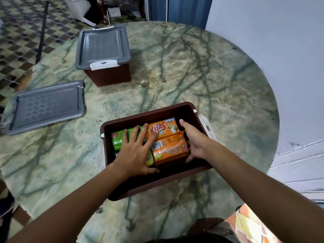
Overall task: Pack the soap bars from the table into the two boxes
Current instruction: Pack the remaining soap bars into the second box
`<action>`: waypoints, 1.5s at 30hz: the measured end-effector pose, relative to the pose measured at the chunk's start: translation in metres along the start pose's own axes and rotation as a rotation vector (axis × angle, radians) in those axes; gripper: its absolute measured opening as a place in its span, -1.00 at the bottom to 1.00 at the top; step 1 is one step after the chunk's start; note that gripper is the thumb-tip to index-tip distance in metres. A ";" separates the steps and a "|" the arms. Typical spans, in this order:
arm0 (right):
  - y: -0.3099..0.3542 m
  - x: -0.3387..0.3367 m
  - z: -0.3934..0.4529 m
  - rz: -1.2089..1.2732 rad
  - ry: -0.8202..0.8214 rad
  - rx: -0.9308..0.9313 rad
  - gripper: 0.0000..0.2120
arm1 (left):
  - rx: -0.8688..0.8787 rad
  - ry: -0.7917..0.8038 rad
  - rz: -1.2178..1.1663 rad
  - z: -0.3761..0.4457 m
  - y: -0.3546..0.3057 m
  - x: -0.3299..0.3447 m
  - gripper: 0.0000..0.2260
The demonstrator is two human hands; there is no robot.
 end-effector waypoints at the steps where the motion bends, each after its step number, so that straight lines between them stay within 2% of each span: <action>1: -0.001 0.004 0.003 0.038 0.028 0.013 -0.46 | -0.015 -0.012 0.010 0.002 -0.005 -0.004 0.15; 5: -0.001 0.007 0.006 0.067 0.024 0.015 -0.45 | 0.085 -0.038 0.087 0.020 -0.041 -0.012 0.09; 6: -0.001 0.005 0.005 0.066 0.006 0.017 -0.47 | 0.111 -0.041 0.109 0.024 -0.048 -0.011 0.00; 9: -0.003 -0.003 0.010 0.011 -0.040 0.033 -0.50 | 0.141 -0.122 0.158 0.034 -0.056 -0.005 -0.53; 11: -0.006 -0.006 0.014 0.000 -0.022 0.027 -0.52 | 0.148 -0.154 0.179 0.035 -0.054 0.000 -0.61; 15: -0.008 -0.001 0.013 0.046 0.008 -0.002 -0.56 | 0.149 -0.160 0.215 0.036 -0.053 0.004 -0.60; 17: -0.006 0.008 0.014 0.077 -0.006 -0.014 -0.45 | 0.151 -0.138 0.193 0.036 -0.055 0.004 -0.59; 18: -0.005 0.010 0.017 0.055 -0.019 -0.047 -0.33 | 0.158 -0.128 0.180 0.035 -0.055 0.001 -0.55; 19: -0.005 0.007 0.022 0.026 -0.035 -0.078 -0.18 | 0.175 -0.127 0.163 0.035 -0.055 -0.001 -0.45; 21: -0.001 0.001 0.015 -0.078 -0.093 -0.189 0.00 | 0.208 -0.093 0.100 0.030 -0.047 -0.008 -0.10; 23: 0.012 0.002 -0.013 -0.467 -0.188 -0.383 -0.11 | 0.181 -0.063 0.040 0.017 -0.029 -0.018 0.10; 25: 0.025 0.009 -0.032 -0.998 -0.347 -0.685 -0.22 | 0.103 -0.002 0.046 -0.001 -0.010 -0.022 0.17; 26: 0.028 0.021 -0.040 -1.274 -0.375 -0.790 -0.18 | 0.066 0.049 0.066 -0.011 -0.003 -0.021 0.21; 28: 0.022 0.049 -0.038 -1.759 -0.369 -0.955 0.03 | 0.012 0.158 0.106 -0.025 0.001 -0.014 0.25; 30: 0.008 0.067 -0.020 -2.084 -0.342 -1.020 0.24 | -0.042 0.220 0.127 -0.031 -0.002 -0.006 0.17; 31: 0.004 0.072 -0.011 -2.170 -0.349 -1.037 0.30 | -0.072 0.242 0.138 -0.031 -0.002 -0.004 0.07; 34: 0.002 0.078 0.003 -2.193 -0.383 -1.076 0.35 | -0.155 0.233 0.215 -0.027 -0.002 -0.002 -0.49; 35: 0.002 0.079 0.005 -2.183 -0.402 -1.071 0.32 | -0.180 0.213 0.202 -0.025 -0.002 -0.002 -0.54; 38: -0.001 0.082 0.009 -2.077 -0.461 -1.173 0.08 | -0.181 0.216 0.254 -0.023 -0.003 0.006 -0.48; 39: -0.002 0.084 0.011 -2.069 -0.454 -1.202 0.06 | -0.183 0.224 0.256 -0.023 -0.001 0.008 -0.46; 43: -0.004 0.078 0.020 -2.091 -0.291 -1.116 0.28 | -0.212 0.273 0.238 -0.023 0.000 -0.004 -0.33; 45: 0.005 0.078 0.011 -1.896 -0.150 -1.137 0.21 | -0.148 0.265 0.188 -0.022 -0.002 -0.001 -0.20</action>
Point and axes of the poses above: each hand's wrist, its own z-axis towards the middle knuckle, its own x-axis out of the palm, y = z × x, the point moved 6 cm from there along z, towards the middle knuckle, and after that the axes turned 8 degrees about x, right-handed, at the moved point
